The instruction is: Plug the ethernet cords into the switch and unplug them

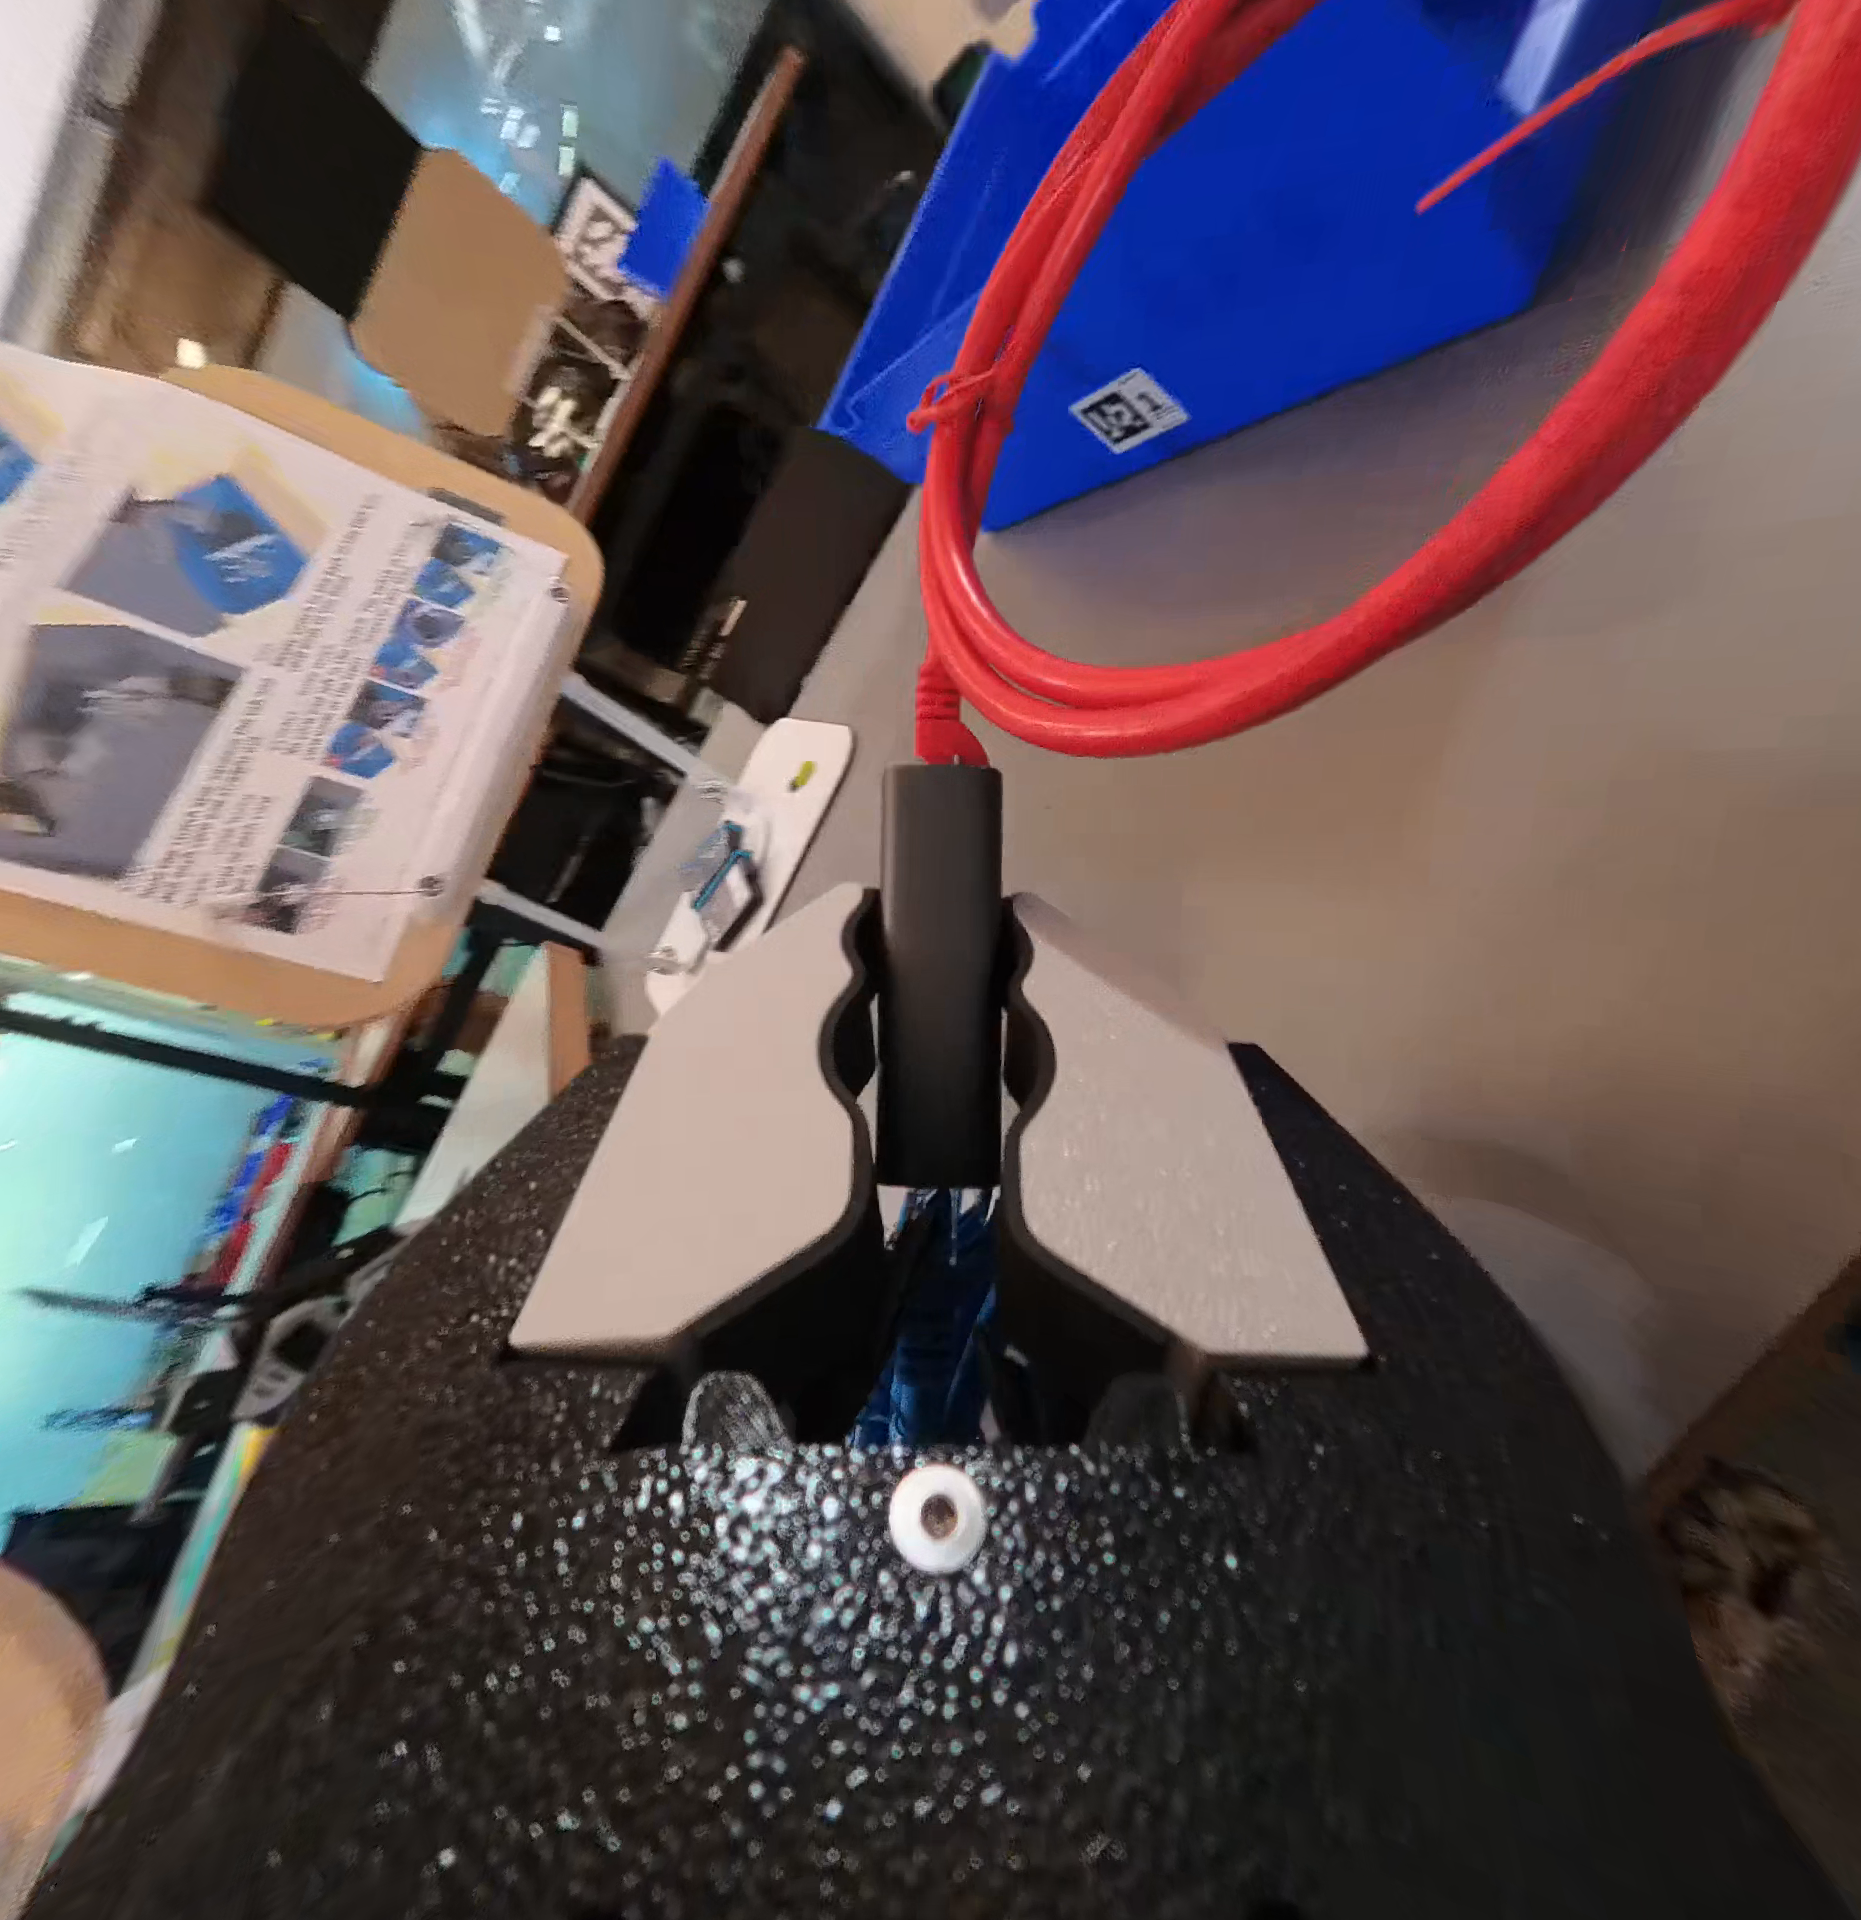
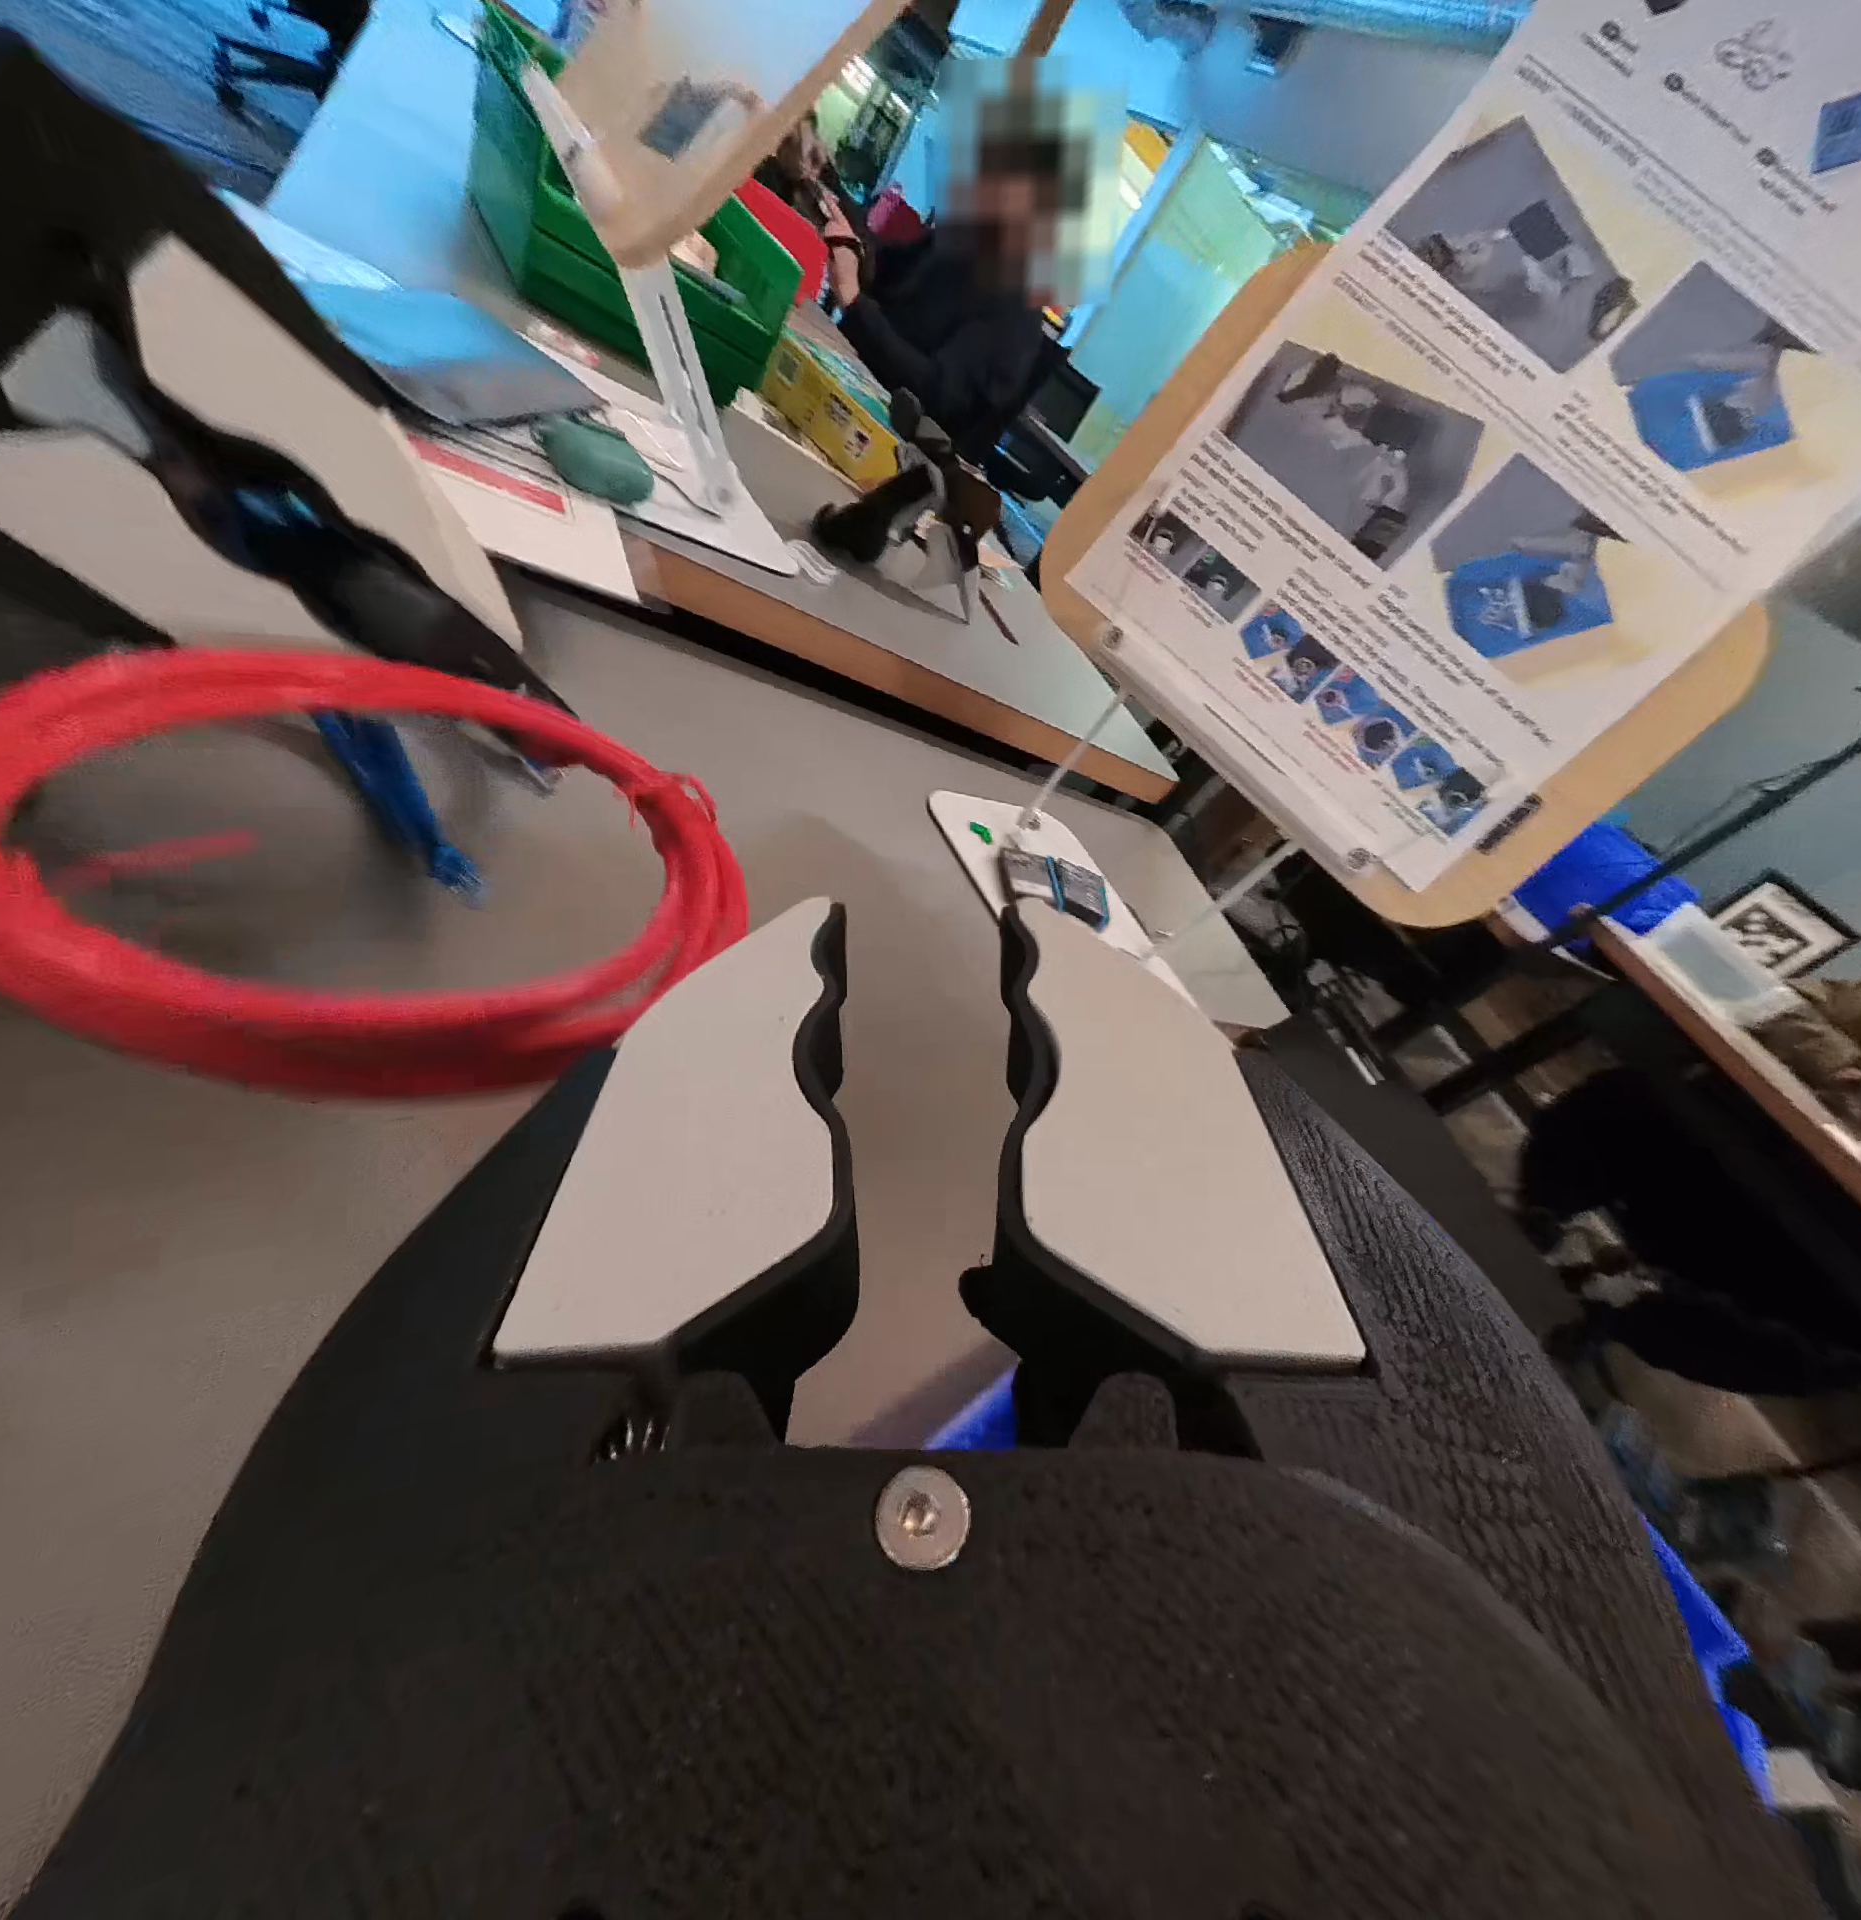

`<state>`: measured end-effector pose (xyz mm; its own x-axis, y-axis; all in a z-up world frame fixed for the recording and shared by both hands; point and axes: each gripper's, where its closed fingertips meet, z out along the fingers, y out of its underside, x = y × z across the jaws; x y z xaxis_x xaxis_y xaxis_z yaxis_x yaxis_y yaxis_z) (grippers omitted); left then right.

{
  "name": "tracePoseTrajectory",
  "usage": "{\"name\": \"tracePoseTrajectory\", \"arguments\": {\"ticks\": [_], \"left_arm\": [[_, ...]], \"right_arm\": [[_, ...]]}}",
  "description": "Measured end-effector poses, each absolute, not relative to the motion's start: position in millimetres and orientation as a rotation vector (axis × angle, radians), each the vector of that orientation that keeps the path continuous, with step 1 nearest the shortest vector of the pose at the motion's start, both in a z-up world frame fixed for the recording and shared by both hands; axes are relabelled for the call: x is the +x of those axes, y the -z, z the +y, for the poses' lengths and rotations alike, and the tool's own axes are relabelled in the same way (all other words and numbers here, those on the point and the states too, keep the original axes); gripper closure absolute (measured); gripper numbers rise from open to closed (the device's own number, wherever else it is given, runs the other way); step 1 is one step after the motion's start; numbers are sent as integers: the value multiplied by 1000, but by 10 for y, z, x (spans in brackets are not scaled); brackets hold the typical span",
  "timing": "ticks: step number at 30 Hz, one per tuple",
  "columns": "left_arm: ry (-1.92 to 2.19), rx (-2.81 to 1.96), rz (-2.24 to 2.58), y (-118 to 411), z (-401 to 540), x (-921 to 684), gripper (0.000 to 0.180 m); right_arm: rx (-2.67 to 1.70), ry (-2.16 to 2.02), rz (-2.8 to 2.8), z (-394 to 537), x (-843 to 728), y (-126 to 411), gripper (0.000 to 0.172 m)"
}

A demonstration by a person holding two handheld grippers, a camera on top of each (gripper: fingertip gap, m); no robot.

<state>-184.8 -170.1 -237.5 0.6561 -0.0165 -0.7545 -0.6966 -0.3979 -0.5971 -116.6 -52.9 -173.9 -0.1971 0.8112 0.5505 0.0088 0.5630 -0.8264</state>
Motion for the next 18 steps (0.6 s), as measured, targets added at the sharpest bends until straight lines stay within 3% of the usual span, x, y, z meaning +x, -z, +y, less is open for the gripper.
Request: {"name": "tracePoseTrajectory", "arguments": {"ticks": [1,3,6,7,14,18], "left_arm": [[-785,-1863,572,2357,-1710,-1863,160],[-681,-1881,578,2324,-1730,-1870,160],[-488,-1874,599,2304,-1738,-1818,160],[-432,-1873,600,2293,-1736,-1811,160],[-38,-1937,705,2179,-1720,-1667,160],[234,-2031,780,2167,-1733,-1539,160]], "right_arm": [[-700,-836,-1625,-498,-1143,1766,145],[-669,-847,-1664,-511,-1069,1829,145],[-653,-957,-1807,-738,-970,1983,167],[-677,-1003,-1847,-835,-969,2030,167],[-756,-1137,-1859,-1359,-1249,2265,131],[-799,-1344,-1766,-1526,-1363,2234,130]]}}
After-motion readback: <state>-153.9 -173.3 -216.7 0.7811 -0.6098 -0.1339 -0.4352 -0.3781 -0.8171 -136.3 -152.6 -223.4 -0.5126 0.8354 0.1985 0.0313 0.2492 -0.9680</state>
